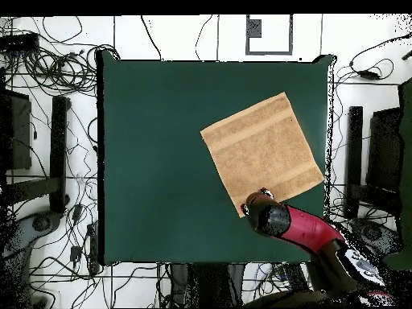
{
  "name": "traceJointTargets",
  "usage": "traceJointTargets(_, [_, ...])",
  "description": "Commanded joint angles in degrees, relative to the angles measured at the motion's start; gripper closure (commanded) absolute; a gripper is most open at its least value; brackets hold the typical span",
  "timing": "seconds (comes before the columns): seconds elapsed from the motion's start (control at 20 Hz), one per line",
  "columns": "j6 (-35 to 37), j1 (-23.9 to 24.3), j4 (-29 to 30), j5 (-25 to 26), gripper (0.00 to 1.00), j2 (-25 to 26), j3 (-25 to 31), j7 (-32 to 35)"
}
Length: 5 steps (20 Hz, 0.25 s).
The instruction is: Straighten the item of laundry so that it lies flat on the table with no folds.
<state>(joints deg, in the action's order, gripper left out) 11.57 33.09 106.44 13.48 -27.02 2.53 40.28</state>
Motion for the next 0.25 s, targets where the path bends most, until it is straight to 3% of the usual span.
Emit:
traceJointTargets(0.05, [-3.12,-0.81,3.21,-3.69,0.00,3.36,3.59,17.84])
traceJointTargets(0.25, [-2.57,-1.59,2.84,-3.59,0.00,3.11,3.08,17.34])
